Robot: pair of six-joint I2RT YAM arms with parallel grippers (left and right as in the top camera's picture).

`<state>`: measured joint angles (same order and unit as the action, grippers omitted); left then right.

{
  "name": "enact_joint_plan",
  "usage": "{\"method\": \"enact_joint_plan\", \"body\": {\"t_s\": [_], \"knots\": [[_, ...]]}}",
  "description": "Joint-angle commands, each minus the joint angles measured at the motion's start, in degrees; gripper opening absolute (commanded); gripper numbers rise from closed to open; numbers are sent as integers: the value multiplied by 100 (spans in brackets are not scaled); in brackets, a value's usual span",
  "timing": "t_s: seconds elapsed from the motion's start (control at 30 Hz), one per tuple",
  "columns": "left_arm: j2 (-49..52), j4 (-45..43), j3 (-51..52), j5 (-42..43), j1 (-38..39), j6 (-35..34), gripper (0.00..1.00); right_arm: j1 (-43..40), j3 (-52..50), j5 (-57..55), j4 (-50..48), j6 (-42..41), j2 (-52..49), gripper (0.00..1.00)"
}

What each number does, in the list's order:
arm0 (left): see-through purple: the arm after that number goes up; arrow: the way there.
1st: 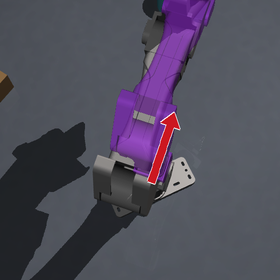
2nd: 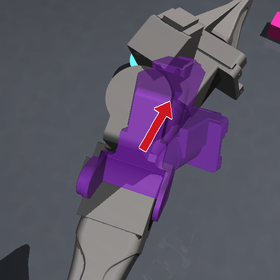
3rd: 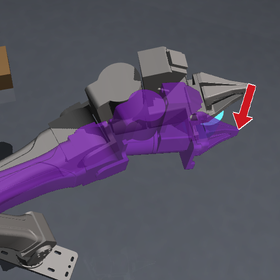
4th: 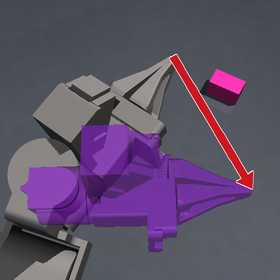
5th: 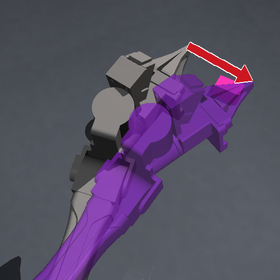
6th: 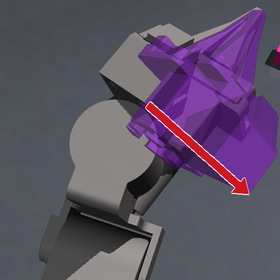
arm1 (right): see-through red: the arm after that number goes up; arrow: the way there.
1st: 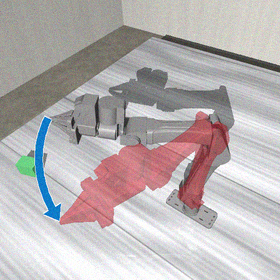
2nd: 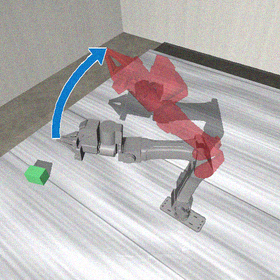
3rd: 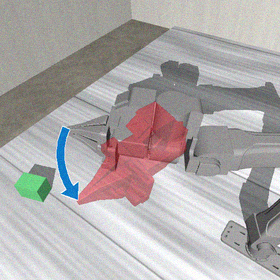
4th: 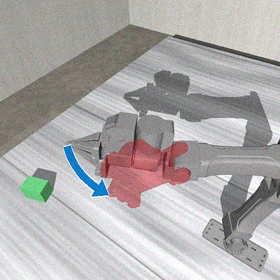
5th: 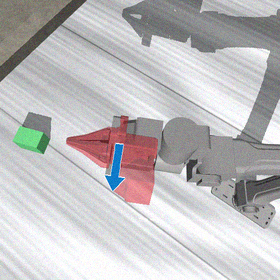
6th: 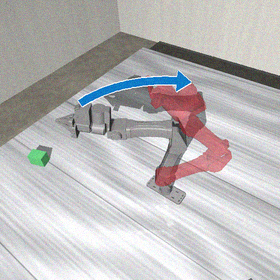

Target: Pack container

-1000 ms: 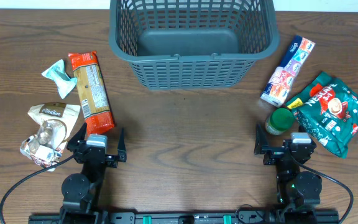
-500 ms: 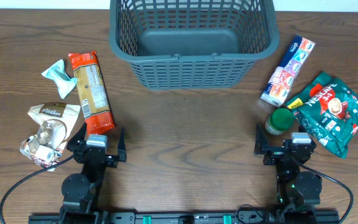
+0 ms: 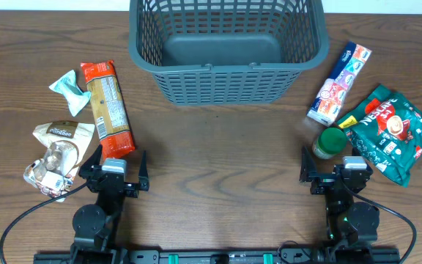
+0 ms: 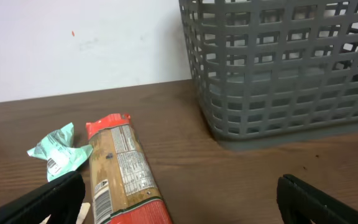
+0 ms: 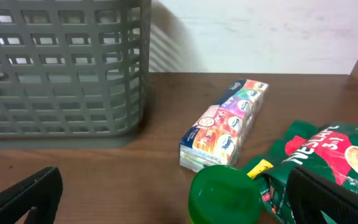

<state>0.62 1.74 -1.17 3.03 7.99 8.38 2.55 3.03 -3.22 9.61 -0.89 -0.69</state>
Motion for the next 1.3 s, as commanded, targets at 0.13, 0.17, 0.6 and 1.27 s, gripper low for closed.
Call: {"method": "enact_joint_plan", "body": {"t_s": [0.13, 0.17, 0.6, 1.27], "knots": [[-28, 212, 92, -2, 24, -26, 99, 55, -24, 52, 7, -101, 37, 99], [-28, 210, 92, -4, 22, -26, 99, 52, -24, 48, 7, -258, 37, 99], [1086, 348, -1475, -118, -249, -2159, 99, -315, 1276, 72, 144, -1469, -1161, 99], [6561, 3412, -6339, 107, -809, -1781, 98, -1950, 9683, 2328, 5416, -457, -8666, 99]]}}
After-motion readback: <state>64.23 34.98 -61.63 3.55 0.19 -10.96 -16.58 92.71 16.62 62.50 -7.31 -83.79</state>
